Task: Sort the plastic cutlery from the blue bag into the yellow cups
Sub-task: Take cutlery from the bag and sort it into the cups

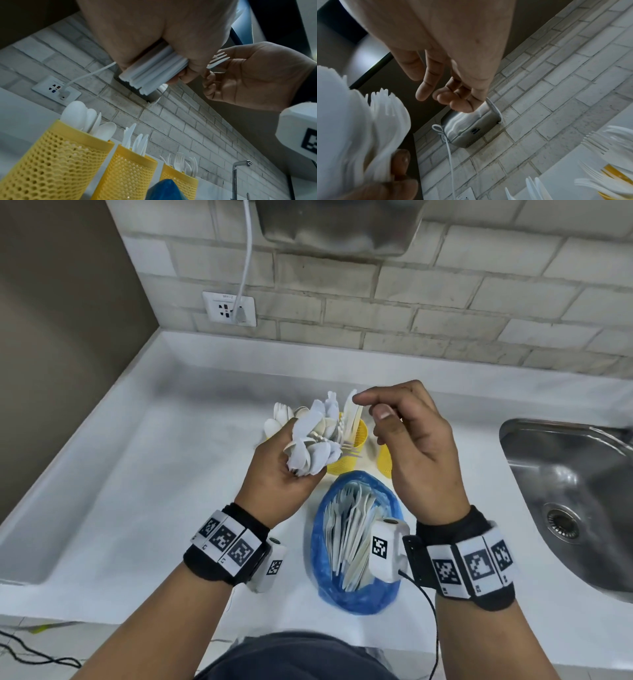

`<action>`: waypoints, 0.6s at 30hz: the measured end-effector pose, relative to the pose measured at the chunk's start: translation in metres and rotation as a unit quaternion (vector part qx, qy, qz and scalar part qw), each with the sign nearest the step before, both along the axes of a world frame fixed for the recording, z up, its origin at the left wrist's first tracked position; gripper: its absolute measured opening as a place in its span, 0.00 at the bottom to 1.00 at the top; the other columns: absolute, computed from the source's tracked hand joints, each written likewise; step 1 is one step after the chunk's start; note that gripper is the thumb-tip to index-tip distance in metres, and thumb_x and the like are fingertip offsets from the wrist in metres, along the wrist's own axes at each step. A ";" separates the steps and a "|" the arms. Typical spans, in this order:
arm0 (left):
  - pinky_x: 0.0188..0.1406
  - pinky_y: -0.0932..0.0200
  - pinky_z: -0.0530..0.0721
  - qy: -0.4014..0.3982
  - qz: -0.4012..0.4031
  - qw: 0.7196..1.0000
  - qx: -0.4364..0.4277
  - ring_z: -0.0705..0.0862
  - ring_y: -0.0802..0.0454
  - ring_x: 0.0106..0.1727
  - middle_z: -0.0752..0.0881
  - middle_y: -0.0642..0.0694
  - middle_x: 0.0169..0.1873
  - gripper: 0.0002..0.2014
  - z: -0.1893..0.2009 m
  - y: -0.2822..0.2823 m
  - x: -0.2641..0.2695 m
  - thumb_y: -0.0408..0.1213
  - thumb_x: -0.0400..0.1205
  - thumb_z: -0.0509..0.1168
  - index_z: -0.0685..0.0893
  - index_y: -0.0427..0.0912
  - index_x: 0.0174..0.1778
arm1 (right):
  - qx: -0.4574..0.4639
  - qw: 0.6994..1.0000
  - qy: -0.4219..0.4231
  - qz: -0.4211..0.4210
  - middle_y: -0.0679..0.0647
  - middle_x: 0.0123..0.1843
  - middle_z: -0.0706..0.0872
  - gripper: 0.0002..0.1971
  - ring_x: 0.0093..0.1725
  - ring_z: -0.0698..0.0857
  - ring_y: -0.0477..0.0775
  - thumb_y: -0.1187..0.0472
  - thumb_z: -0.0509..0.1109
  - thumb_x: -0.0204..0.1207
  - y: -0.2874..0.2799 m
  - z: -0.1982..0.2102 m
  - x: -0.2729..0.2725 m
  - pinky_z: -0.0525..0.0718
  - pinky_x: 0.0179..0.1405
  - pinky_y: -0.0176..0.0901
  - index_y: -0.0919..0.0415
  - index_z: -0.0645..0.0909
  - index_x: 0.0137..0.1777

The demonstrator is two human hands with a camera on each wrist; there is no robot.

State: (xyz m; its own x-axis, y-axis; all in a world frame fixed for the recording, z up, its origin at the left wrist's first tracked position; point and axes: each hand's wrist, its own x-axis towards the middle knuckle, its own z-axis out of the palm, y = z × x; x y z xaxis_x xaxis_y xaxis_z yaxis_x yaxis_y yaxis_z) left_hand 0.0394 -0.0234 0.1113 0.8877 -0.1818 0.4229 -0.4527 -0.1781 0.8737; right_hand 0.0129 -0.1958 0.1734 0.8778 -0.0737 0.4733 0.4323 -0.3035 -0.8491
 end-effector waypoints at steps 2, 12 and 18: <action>0.52 0.75 0.79 -0.014 0.013 1.000 -0.002 0.84 0.52 0.40 0.83 0.25 0.39 0.25 -0.002 0.003 0.005 0.18 0.78 0.73 0.81 0.55 0.58 | -0.014 1.000 -0.003 0.009 0.61 0.52 0.79 0.12 0.44 0.81 0.48 0.65 0.63 0.87 -0.001 0.005 0.003 0.84 0.48 0.53 0.60 0.88 0.59; 0.47 0.34 0.87 -0.028 0.022 0.998 0.046 0.88 0.41 0.50 0.88 0.53 0.54 0.15 -0.024 0.014 0.032 0.35 0.77 0.66 0.82 0.55 0.58 | -0.058 0.996 -0.011 0.065 0.59 0.49 0.80 0.09 0.44 0.80 0.58 0.70 0.70 0.82 -0.009 0.010 0.019 0.79 0.48 0.46 0.61 0.89 0.56; 0.49 0.41 0.87 -0.040 0.044 0.994 0.089 0.88 0.41 0.53 0.89 0.47 0.55 0.18 -0.034 0.021 0.041 0.30 0.76 0.69 0.80 0.52 0.59 | -0.091 0.991 -0.017 0.092 0.56 0.50 0.79 0.07 0.42 0.81 0.58 0.69 0.75 0.78 -0.006 0.008 0.023 0.81 0.46 0.45 0.62 0.90 0.53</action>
